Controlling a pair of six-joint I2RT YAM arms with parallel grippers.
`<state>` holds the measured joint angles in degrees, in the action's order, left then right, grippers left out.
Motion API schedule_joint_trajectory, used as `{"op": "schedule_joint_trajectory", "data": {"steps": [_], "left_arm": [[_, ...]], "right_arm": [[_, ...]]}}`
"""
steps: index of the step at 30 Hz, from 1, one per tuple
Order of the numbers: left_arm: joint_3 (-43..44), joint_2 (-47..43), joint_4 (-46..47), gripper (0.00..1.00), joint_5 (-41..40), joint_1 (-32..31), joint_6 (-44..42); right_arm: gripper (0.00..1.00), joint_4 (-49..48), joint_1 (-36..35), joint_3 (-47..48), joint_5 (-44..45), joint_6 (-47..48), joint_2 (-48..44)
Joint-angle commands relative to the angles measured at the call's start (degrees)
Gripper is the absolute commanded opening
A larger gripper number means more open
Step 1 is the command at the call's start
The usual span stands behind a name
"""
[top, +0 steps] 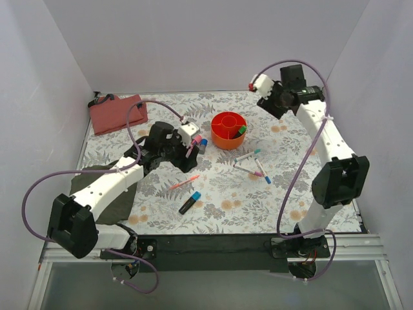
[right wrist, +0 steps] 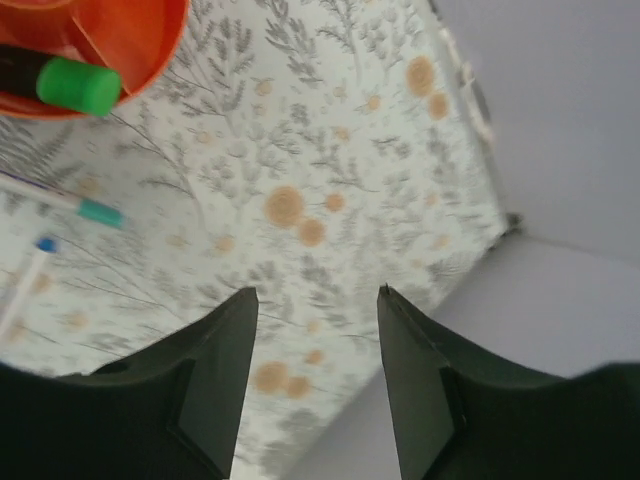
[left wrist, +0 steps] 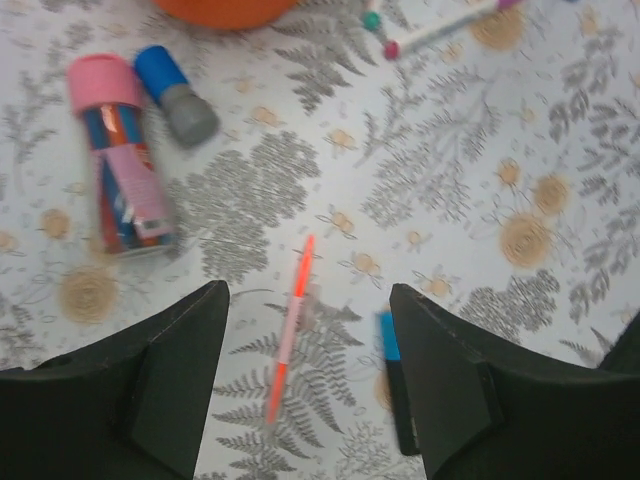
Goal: Sort the stationery into containers
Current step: Pick up the pen from the center of the board.
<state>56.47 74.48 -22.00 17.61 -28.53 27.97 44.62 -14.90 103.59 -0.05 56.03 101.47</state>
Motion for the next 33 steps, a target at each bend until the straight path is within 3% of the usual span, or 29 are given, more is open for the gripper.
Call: {"op": "schedule_joint_trajectory", "data": {"steps": [1, 4, 10, 14, 33], "left_arm": [[-1.80, 0.84, -7.88, 0.65, -1.86, -6.08, 1.46], [-3.46, 2.34, -9.03, 0.66, -1.87, -6.45, 8.41], [-7.77, 2.95, -8.06, 0.59, -3.19, -6.53, 15.27], [-8.92, 4.09, -7.80, 0.50, -4.07, -6.97, 17.64], [-7.51, 11.92, -5.43, 0.56, -5.56, -11.63, 18.97]], "right_arm": [[0.60, -3.37, 5.05, -14.79, -10.84, -36.05, -6.62], [0.64, -6.56, 5.14, -22.71, -12.59, -38.19, -11.20], [0.65, -7.97, 5.67, -24.14, -12.43, -36.25, -12.88], [0.65, -9.02, 6.46, -24.57, -14.17, -37.48, -14.19], [0.65, -13.51, 7.34, -35.65, -17.79, -37.84, -23.95]]}}
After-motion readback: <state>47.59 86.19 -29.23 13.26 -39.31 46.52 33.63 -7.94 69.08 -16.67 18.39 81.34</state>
